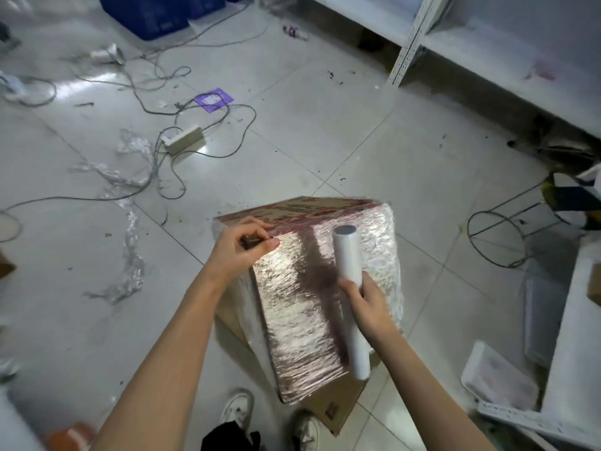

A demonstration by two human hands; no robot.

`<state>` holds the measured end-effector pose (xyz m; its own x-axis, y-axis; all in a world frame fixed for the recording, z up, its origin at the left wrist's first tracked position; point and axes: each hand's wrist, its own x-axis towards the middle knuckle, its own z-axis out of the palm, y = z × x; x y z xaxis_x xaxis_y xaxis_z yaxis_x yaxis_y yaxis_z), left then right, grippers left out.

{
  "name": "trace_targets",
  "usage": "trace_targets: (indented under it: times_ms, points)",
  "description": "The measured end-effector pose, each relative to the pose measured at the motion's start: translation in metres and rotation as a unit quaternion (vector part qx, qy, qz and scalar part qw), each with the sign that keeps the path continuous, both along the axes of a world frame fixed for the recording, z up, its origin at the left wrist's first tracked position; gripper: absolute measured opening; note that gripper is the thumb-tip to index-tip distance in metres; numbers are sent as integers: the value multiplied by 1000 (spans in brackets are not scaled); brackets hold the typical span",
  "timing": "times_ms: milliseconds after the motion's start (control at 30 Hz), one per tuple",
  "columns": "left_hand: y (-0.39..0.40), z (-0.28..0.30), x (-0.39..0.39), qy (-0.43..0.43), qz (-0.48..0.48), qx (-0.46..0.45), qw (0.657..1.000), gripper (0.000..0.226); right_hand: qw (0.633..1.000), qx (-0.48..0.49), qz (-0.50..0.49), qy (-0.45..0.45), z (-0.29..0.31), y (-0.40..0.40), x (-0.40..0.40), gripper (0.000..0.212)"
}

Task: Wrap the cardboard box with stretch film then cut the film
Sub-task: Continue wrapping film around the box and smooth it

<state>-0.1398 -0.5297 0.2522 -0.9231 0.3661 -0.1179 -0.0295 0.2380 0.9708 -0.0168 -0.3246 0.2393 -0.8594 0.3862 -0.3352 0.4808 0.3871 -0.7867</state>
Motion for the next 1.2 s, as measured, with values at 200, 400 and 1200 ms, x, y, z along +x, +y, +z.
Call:
trace_targets:
  times_ms: [200,400,1200]
  points:
    - [4,-2,6,22,36,1,999,12,997,26,76,11,-5,16,5,28]
    - [4,-8,6,23,35,13,999,16,995,90,30,29,-19,14,-5,40]
    - [-12,-34,23,50,107,34,992,26,946,312,-65,-61,-48,-13,-30,64]
